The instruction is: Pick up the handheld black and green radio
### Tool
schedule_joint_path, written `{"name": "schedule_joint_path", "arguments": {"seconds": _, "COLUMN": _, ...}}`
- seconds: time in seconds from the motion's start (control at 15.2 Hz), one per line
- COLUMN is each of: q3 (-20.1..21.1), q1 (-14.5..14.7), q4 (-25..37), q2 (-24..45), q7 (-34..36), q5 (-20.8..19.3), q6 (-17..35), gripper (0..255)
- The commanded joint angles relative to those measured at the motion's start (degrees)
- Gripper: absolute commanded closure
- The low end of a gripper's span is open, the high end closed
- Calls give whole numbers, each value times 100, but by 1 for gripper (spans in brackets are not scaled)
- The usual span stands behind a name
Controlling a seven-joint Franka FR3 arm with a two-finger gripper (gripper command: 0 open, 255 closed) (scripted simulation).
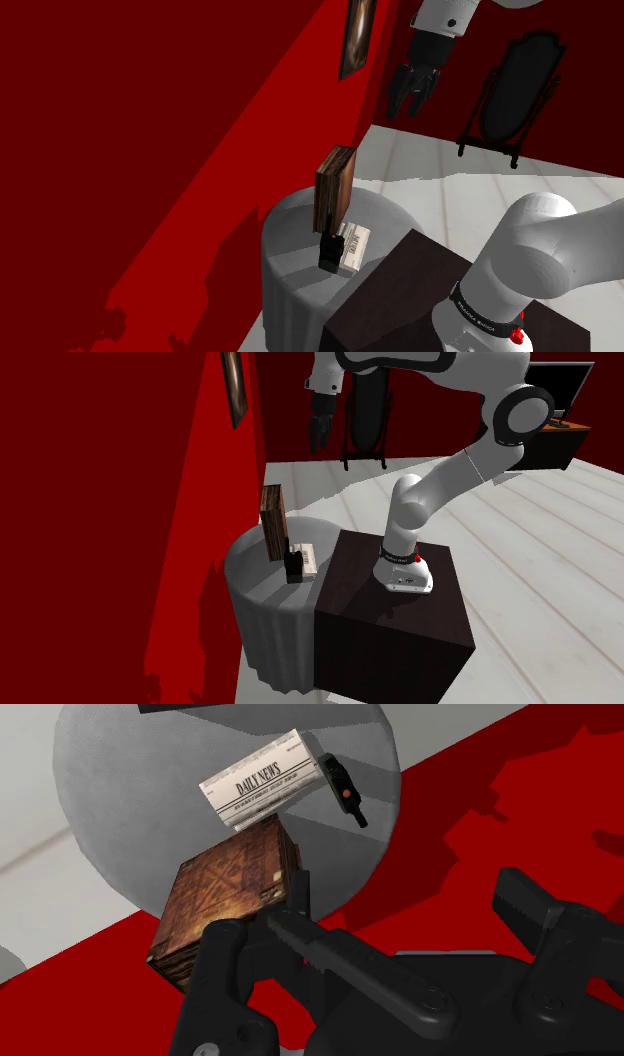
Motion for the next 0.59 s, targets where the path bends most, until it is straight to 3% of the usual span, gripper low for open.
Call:
{"name": "schedule_joint_path", "arguments": {"seconds": 0.0, "q3": 0, "q1": 0, "q4": 0, "q2": 0, "q7": 0, "q5": 0, "q6": 0, "gripper": 0}}
{"name": "schedule_joint_path", "arguments": {"seconds": 0.53, "q3": 15, "q1": 88, "q4": -1227, "q2": 387, "q7": -227, "q5": 71, "q6": 1320, "gripper": 0}}
